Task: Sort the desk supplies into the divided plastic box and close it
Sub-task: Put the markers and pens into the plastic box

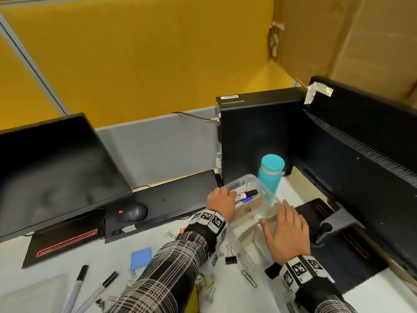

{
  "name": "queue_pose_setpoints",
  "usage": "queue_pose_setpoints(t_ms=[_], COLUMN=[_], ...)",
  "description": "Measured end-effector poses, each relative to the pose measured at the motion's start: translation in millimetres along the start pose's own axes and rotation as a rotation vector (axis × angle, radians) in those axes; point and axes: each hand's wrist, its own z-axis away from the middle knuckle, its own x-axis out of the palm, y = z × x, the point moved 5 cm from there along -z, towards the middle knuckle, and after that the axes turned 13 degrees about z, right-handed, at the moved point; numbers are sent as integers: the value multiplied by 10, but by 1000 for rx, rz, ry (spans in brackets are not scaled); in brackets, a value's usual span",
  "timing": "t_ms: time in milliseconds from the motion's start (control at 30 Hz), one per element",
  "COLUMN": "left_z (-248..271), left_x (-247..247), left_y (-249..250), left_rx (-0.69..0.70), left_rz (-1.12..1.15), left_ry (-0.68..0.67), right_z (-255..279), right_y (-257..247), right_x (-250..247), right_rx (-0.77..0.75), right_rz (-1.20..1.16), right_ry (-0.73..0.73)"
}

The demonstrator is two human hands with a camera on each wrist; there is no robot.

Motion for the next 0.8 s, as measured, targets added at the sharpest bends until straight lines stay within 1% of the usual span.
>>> queue_pose_setpoints(t_ms=[100, 200, 267, 333, 433, 500, 567, 633, 667, 733, 800], left_z=[-85, -129, -102, -2, 284, 531, 808, 1113, 1280, 1616, 1973], left_x=[47, 104, 95, 43, -80, -172, -229, -245, -241, -223, -231], left_y=[59, 90, 66, 29, -78, -218, -444, -770, -962, -1399, -1890], left_rx=[-13, -25, -36, -6, 116, 190, 211, 172, 143, 61, -70], left_rz=[27, 46, 88, 160, 263, 298, 323, 350, 356, 362, 363], left_ry=[-101, -241, -247, -200, -88, 6, 95, 158, 182, 216, 240], right_z=[-4, 4, 0, -5, -10, -24, -17, 17, 49, 131, 231], right_y=[-1, -6, -9, -8, 2, 12, 16, -21, -79, -294, -637], right_x=[-1, -10, -16, -16, -5, -3, -11, -33, -67, -176, -293], right_rx=[-2, 2, 2, 1, -2, -4, 7, 25, 25, -11, -133], right_rz=[1, 9, 14, 27, 47, 66, 99, 139, 142, 63, -24], right_ry=[-10, -28, -40, -53, -70, -68, -114, -167, -165, -89, 33])
